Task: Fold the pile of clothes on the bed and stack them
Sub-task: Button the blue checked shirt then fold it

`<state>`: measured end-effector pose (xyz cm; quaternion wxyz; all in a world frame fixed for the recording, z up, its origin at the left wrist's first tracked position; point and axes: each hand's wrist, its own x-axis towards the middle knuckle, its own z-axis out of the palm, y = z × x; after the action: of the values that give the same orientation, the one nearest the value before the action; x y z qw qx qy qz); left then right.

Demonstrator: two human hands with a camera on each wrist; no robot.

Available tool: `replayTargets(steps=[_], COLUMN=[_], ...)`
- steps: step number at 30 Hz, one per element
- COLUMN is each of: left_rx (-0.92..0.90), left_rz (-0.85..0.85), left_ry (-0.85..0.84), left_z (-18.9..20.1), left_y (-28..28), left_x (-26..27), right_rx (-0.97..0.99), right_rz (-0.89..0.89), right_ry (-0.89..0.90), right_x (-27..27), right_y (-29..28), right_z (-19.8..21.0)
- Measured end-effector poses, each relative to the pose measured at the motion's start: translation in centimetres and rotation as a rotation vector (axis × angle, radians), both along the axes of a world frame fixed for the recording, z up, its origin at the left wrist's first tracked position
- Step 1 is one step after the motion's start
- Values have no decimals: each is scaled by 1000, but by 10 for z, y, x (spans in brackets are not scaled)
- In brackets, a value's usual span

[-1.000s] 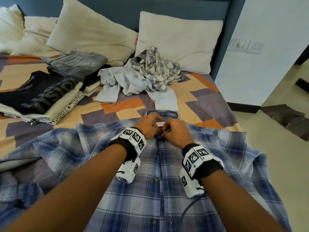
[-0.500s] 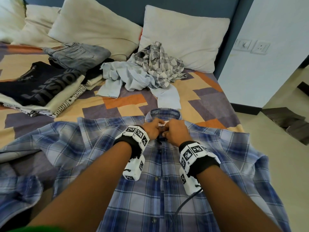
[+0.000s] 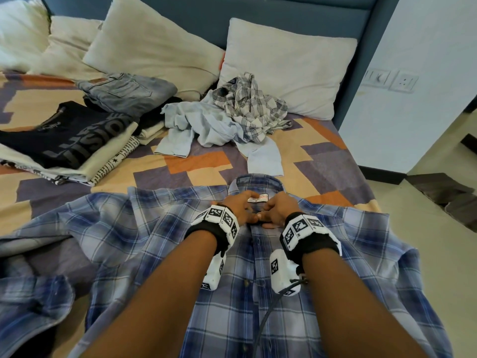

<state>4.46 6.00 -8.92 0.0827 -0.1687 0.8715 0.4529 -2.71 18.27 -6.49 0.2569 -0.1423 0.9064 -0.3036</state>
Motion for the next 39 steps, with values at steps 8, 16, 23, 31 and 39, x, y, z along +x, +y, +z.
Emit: replayTargets(steps=[8, 16, 23, 31, 39], left_rx=[44, -53, -99, -98, -109], left_rz=[183, 204, 116, 111, 102], left_ry=[15, 37, 67, 64, 13], left_z=[8, 13, 22, 24, 20], left_y=[6, 4, 4, 4, 5], left_x=[-4, 1, 5, 5, 2], right_rx=[-104, -96, -140, -219, -433], right_rz=[-37, -7, -11, 37, -47], right_ry=[-54, 22, 91, 71, -137], right_x=[3, 8, 15, 15, 20], right_y=[6, 7, 9, 22, 24], right_z=[0, -2, -3, -2, 0])
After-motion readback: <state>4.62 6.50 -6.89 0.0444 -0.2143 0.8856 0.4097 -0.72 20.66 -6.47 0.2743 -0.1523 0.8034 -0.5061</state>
